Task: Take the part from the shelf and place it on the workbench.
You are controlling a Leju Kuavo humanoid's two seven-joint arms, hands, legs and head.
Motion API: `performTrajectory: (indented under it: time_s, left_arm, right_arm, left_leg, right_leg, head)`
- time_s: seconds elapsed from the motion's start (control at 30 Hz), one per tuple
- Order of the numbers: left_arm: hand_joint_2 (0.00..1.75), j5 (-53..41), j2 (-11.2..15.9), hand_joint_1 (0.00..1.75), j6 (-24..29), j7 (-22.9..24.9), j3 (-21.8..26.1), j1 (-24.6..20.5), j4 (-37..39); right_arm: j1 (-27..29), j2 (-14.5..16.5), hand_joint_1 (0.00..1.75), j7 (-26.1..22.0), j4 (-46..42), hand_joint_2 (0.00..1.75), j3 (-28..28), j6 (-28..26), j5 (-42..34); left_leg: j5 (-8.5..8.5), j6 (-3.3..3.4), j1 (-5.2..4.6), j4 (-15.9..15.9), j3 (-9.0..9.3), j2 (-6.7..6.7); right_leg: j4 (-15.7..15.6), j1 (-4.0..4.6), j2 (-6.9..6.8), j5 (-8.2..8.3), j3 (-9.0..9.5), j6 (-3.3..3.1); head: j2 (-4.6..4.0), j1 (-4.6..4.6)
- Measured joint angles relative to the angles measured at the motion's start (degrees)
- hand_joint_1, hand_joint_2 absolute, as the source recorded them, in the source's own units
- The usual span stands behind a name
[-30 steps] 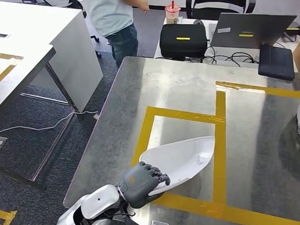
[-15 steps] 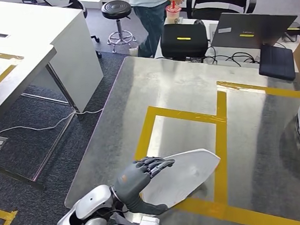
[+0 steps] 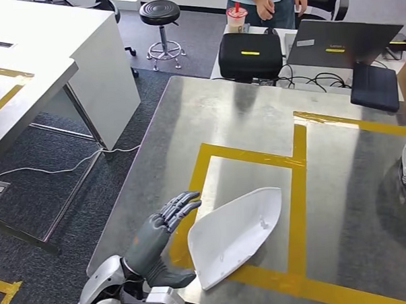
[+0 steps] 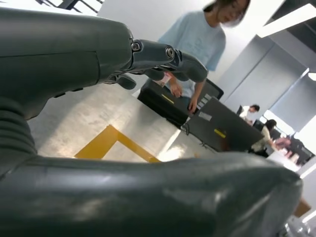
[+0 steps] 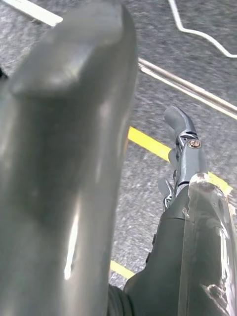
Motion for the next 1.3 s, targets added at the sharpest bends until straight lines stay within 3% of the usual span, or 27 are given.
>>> performTrajectory:
  time_s: [0.07, 0.17, 0.23, 0.3, 0.33, 0.37, 0.43, 0.5, 0.57, 0.6, 0.67, 0.7, 0.73, 0.8, 0.83, 0.87, 0.9, 0.93, 0.97, 1.0, 1.03, 1.07, 1.13, 1.2, 1.23, 1.3]
  left_arm:
    - [0.00, 3.4, 1.0, 0.00, 1.7, -1.1, 1.8, 2.0, -1.4]
    - [0.00, 7.5, 2.7, 0.00, 4.6, -2.3, 3.9, 4.5, -2.6]
    - [0.00, 10.0, 3.5, 0.00, 6.0, -2.7, 5.1, 5.9, -3.6]
    - [0.00, 12.7, 4.3, 0.00, 7.1, -2.9, 6.2, 7.7, -4.6]
    - [0.00, 13.9, 4.6, 0.00, 7.5, -3.0, 6.8, 8.4, -4.9]
    - [0.00, 14.9, 5.0, 0.00, 7.8, -3.0, 7.4, 9.1, -5.0]
    - [0.00, 16.4, 5.5, 0.00, 8.4, -3.0, 8.6, 10.3, -5.3]
    - [0.00, 17.5, 5.8, 0.00, 8.8, -3.0, 9.9, 11.5, -5.8]
    - [0.00, 18.4, 6.1, 0.00, 9.0, -3.3, 11.1, 12.4, -6.4]
    - [0.00, 18.7, 6.3, 0.00, 9.1, -3.4, 11.6, 12.8, -6.7]
    - [0.00, 19.4, 6.4, 0.00, 9.1, -3.6, 12.5, 13.9, -7.0]
    - [0.00, 19.9, 6.5, 0.00, 9.1, -3.7, 12.9, 14.4, -7.1]
    - [0.00, 20.7, 6.5, 0.00, 9.0, -3.9, 13.4, 14.9, -7.1]
    - [0.00, 23.0, 6.8, 0.00, 8.9, -4.8, 14.6, 15.7, -7.0]
    - [0.00, 24.5, 6.9, 0.00, 8.9, -5.4, 15.5, 16.1, -6.9]
    - [0.00, 25.9, 7.1, 0.00, 8.9, -5.9, 16.4, 16.6, -6.7]
    - [0.00, 27.3, 7.1, 0.00, 8.9, -6.3, 17.4, 17.0, -6.5]
    - [0.00, 28.4, 6.9, 0.00, 8.9, -6.4, 18.6, 17.4, -6.2]
    - [0.00, 29.2, 6.6, 0.00, 9.0, -6.4, 19.8, 17.8, -5.9]
    - [0.00, 29.9, 6.2, 0.00, 9.0, -6.4, 21.0, 18.3, -5.7]
    - [0.00, 30.9, 5.7, 0.00, 8.9, -6.3, 22.3, 18.7, -5.5]
    - [0.00, 32.0, 5.0, 0.00, 8.8, -6.2, 23.5, 19.1, -5.4]
    - [0.00, 34.7, 2.8, 0.00, 7.7, -5.9, 26.9, 19.7, -4.7]
    - [0.00, 36.0, -0.6, 0.00, 5.0, -5.7, 31.7, 20.1, -3.3]
    - [0.00, 36.1, -2.4, 0.00, 3.4, -5.9, 34.6, 20.3, -2.4]
    - [0.00, 35.8, -5.4, 0.00, 0.8, -6.5, 39.7, 20.6, -0.8]
  right_arm:
    - [0.1, -0.5, 0.00, -1.2, -1.0, 0.00, 1.3, -1.6, -1.7]
    - [0.4, -1.4, 0.00, -2.6, -2.4, 0.00, 3.0, -3.1, -4.0]
    - [0.5, -2.3, 0.00, -2.7, -3.9, 0.00, 4.2, -4.4, -5.3]
    - [0.4, -3.4, 0.00, -2.8, -5.6, 0.00, 5.7, -6.3, -6.9]
    - [0.3, -3.9, 0.00, -3.0, -6.4, 0.00, 6.6, -7.1, -7.9]
    - [0.1, -4.2, 0.00, -3.3, -6.9, 0.00, 7.5, -7.9, -8.9]
    - [-0.5, -4.9, 0.00, -4.4, -7.7, 0.00, 9.5, -9.0, -11.1]
    - [-1.2, -5.4, 0.00, -5.6, -8.5, 0.00, 11.5, -10.1, -13.1]
    - [-1.8, -6.0, 0.00, -6.3, -9.4, 0.00, 13.3, -11.3, -14.6]
    - [-1.9, -6.3, 0.00, -6.5, -10.0, 0.00, 14.1, -11.8, -15.1]
    - [-2.3, -7.0, 0.00, -6.9, -11.0, 0.00, 15.7, -12.6, -16.1]
    - [-2.5, -7.3, 0.00, -7.2, -11.3, 0.00, 16.5, -12.9, -16.8]
    - [-2.7, -7.5, 0.00, -7.7, -11.5, 0.00, 17.2, -13.3, -17.7]
    - [-3.4, -7.8, 0.00, -8.7, -11.7, 0.00, 18.7, -14.1, -19.4]
    - [-3.8, -8.0, 0.00, -9.1, -11.9, 0.00, 19.4, -14.5, -20.3]
    - [-4.2, -8.1, 0.00, -9.5, -12.2, 0.00, 20.1, -14.8, -21.1]
    - [-4.6, -8.3, 0.00, -9.9, -12.4, 0.00, 20.7, -15.1, -21.8]
    - [-4.8, -8.5, 0.00, -10.2, -12.6, 0.00, 21.2, -15.2, -22.3]
    - [-4.9, -8.6, 0.00, -10.5, -12.8, 0.00, 21.6, -15.3, -22.7]
    - [-5.0, -8.8, 0.00, -10.6, -12.9, 0.00, 21.8, -15.3, -22.8]
    - [-5.1, -8.9, 0.00, -10.7, -13.1, 0.00, 21.9, -15.3, -22.7]
    - [-5.1, -9.1, 0.00, -10.5, -13.4, 0.00, 22.0, -15.3, -22.2]
    - [-4.5, -9.3, 0.00, -9.1, -14.1, 0.00, 21.7, -15.4, -20.2]
    - [-3.2, -9.4, 0.00, -6.8, -15.2, 0.00, 20.7, -15.4, -16.8]
    - [-2.3, -9.4, 0.00, -5.8, -15.8, 0.00, 19.9, -15.4, -15.1]
    - [-1.1, -9.5, 0.00, -4.5, -16.9, 0.00, 18.4, -15.4, -13.0]
  left_leg:
    - [-0.09, -0.83, -0.02, 0.7, -0.31, -0.16]
    - [-0.22, -1.54, 0.01, 1.3, -0.98, -0.29]
    - [-3.26, -1.94, 0.09, 4.6, -2.54, -0.28]
    - [-8.06, -2.05, 0.04, 11.6, -5.20, -0.28]
    - [-9.72, -1.96, 0.00, 14.8, -6.24, -0.28]
    - [-10.30, -1.76, -0.07, 16.6, -6.57, -0.28]
    - [-8.35, -0.94, -0.39, 14.6, -4.27, -0.29]
    - [-6.05, 0.28, -1.09, 7.0, 1.29, -0.28]
    - [-5.63, 0.66, -1.69, 1.2, 5.05, -0.18]
    - [-5.58, 0.61, -1.92, 0.0, 5.53, -0.14]
    - [-4.32, 0.73, -1.96, -0.5, 4.79, -0.07]
    - [-3.54, 1.05, -1.87, -0.7, 4.26, -0.02]
    - [-2.73, 1.36, -1.72, -0.8, 3.61, 0.03]
    - [-1.31, 1.74, -1.61, -0.9, 1.98, 0.13]
    - [-0.59, 1.78, -1.63, -0.8, 1.09, 0.20]
    - [0.15, 1.76, -1.65, -0.8, 0.17, 0.28]
    - [0.88, 1.70, -1.67, -0.7, -0.76, 0.35]
    - [1.58, 1.60, -1.66, -0.7, -1.63, 0.39]
    - [2.21, 1.44, -1.63, -0.6, -2.40, 0.40]
    - [2.79, 1.21, -1.66, -0.5, -3.00, 0.40]
    - [3.27, 0.95, -1.70, -0.3, -3.40, 0.41]
    - [3.79, 0.68, -1.75, -0.2, -3.62, 0.43]
    - [4.76, 0.18, -1.76, -0.2, -3.82, 0.47]
    - [4.47, -0.44, -1.62, 0.1, -4.22, 0.33]
    - [2.57, -0.87, -1.52, 1.5, -4.81, 0.23]
    - [-3.52, -1.65, -1.20, 7.4, -6.72, 0.07]
  right_leg:
    - [-2.5, 0.04, 0.46, 0.20, 1.49, -0.38]
    - [-1.9, 0.12, 0.60, 0.48, 0.51, -1.96]
    - [-1.8, 0.18, 0.45, 1.05, -0.41, -3.03]
    - [-1.8, 0.42, 0.39, 1.83, -1.56, -3.93]
    - [-1.8, 0.61, 0.37, 2.26, -2.19, -4.20]
    - [-1.8, 0.82, 0.36, 2.72, -2.83, -4.36]
    - [-1.8, 1.27, 0.36, 3.79, -4.16, -4.44]
    - [-1.8, 1.60, 0.48, 4.97, -5.31, -4.35]
    - [-2.0, 1.70, 0.45, 6.15, -5.83, -3.98]
    - [-2.3, 1.66, 0.39, 6.75, -5.90, -3.65]
    - [-2.8, 1.46, 0.26, 7.61, -6.05, -2.95]
    - [-2.4, 1.42, 0.20, 6.72, -6.43, -2.64]
    - [-0.9, 1.42, 0.14, 4.69, -7.04, -2.37]
    - [5.3, 1.39, 0.02, -1.47, -8.58, -2.02]
    - [8.9, 1.38, 0.01, -3.72, -9.02, -1.89]
    - [11.6, 1.39, 0.00, -4.63, -8.88, -1.81]
    - [12.7, 1.40, 0.00, -4.12, -7.87, -1.77]
    - [11.7, 1.41, -0.01, -2.72, -5.86, -1.75]
    - [8.8, 1.41, -0.03, -1.30, -2.81, -1.75]
    - [4.6, 1.42, -0.06, -1.03, 0.69, -1.77]
    - [0.2, 1.48, -0.03, -1.53, 3.93, -1.94]
    - [-3.2, 1.55, -0.01, -2.37, 6.04, -2.19]
    - [-5.8, 1.76, 0.03, -3.10, 6.98, -2.96]
    - [-5.8, 1.63, -0.25, -2.27, 6.03, -3.87]
    - [-5.9, 1.49, -0.39, -1.63, 5.39, -4.31]
    - [-5.9, 1.35, -0.47, -0.17, 3.80, -4.81]
  head:
    - [0.00, 0.07]
    - [0.00, -0.18]
    - [0.00, -0.36]
    - [0.00, -0.48]
    - [0.00, -0.50]
    - [0.00, -0.53]
    - [0.00, -0.53]
    - [0.00, -0.54]
    - [0.01, -0.56]
    - [0.01, -0.65]
    - [0.02, -0.87]
    - [0.02, -0.86]
    - [0.02, -0.78]
    - [0.02, -0.59]
    - [0.02, -0.58]
    - [0.01, -0.59]
    - [0.01, -0.59]
    - [0.00, -0.60]
    - [0.01, -0.59]
    - [0.01, -0.58]
    - [0.02, -0.60]
    - [0.02, -0.65]
    - [0.01, -0.73]
    - [0.01, -0.69]
    - [0.01, -0.83]
    - [0.00, -1.14]
